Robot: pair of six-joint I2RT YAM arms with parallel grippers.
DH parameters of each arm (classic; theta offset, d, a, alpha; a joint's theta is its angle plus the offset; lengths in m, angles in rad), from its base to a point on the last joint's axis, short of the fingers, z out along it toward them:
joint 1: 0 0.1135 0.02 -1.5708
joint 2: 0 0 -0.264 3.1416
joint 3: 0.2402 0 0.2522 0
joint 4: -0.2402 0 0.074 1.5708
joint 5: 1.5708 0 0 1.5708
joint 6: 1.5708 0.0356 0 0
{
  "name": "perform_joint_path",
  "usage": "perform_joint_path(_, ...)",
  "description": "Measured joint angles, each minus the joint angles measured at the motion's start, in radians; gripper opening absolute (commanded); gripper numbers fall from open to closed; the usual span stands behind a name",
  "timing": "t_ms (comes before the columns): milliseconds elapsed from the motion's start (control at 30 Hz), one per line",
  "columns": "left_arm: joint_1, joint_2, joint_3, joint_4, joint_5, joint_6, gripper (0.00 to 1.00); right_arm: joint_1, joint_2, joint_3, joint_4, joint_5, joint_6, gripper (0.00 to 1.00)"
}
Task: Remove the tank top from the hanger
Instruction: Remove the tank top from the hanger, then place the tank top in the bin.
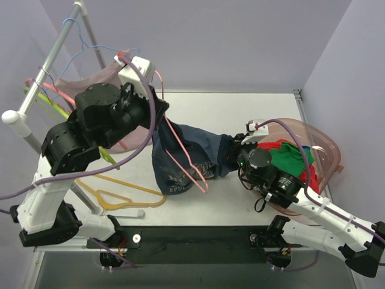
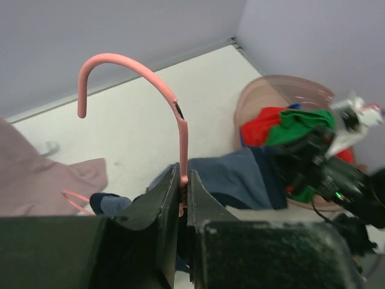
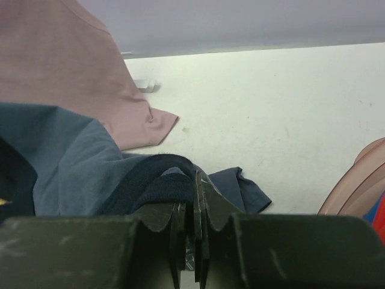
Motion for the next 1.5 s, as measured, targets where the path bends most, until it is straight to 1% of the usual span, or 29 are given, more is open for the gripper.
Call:
perform_joint_path(167, 0.0, -0.135, -0.173, 0.084, 0.203, -0.093, 0.0, -0.138, 0.093, 0.09, -0.021, -0.084, 0.023, 0.0)
perform_joint_path(300, 0.0, -0.181, -0.235, 0.124, 0.301, -0.143, 0.0, -0.236, 0.148, 0.172, -0.037, -0.149, 0.041, 0.0)
perform_joint_path(467, 0.0, -0.273, -0.365, 0.215, 0.409, -0.204, 0.0, -0.325, 0.207, 0.249, -0.071, -0.22, 0.04, 0.0)
perform_joint_path(567, 0.0, -0.316, -0.396, 0.249, 0.448, -0.222, 0.0, -0.357, 0.248, 0.341, -0.126, -0.249, 0.029, 0.0)
perform_joint_path(633, 0.0, -0.34, -0.412, 0.27, 0.454, -0.224, 0.0, -0.36, 0.267, 0.416, -0.162, -0.257, 0.017, 0.0)
perform_joint_path(833, 0.0, -0.391, -0.458, 0.281, 0.418, -0.196, 0.0, -0.359, 0.286, 0.742, -0.283, -0.248, -0.061, 0.0)
perform_joint_path(933, 0.0, -0.393, -0.457, 0.279, 0.385, -0.169, 0.0, -0.359, 0.281, 0.888, -0.302, -0.219, -0.115, 0.0)
perform_joint_path(1033, 0.001, -0.389, -0.449, 0.269, 0.362, -0.147, 0.0, -0.359, 0.264, 0.982, -0.311, -0.175, -0.177, 0.0)
perform_joint_path(1233, 0.0, -0.382, -0.435, 0.254, 0.335, -0.117, 0.0, -0.36, 0.252, 1.118, -0.341, -0.065, -0.357, 0.0)
perform_joint_path(1433, 0.001, -0.386, -0.436, 0.25, 0.327, -0.107, 0.0, -0.36, 0.352, 1.396, -0.352, 0.007, -0.548, 0.0)
perform_joint_path(1500, 0.0, -0.386, -0.432, 0.245, 0.323, -0.105, 0.0, -0.36, 0.378, 1.46, -0.344, 0.019, -0.6, 0.0)
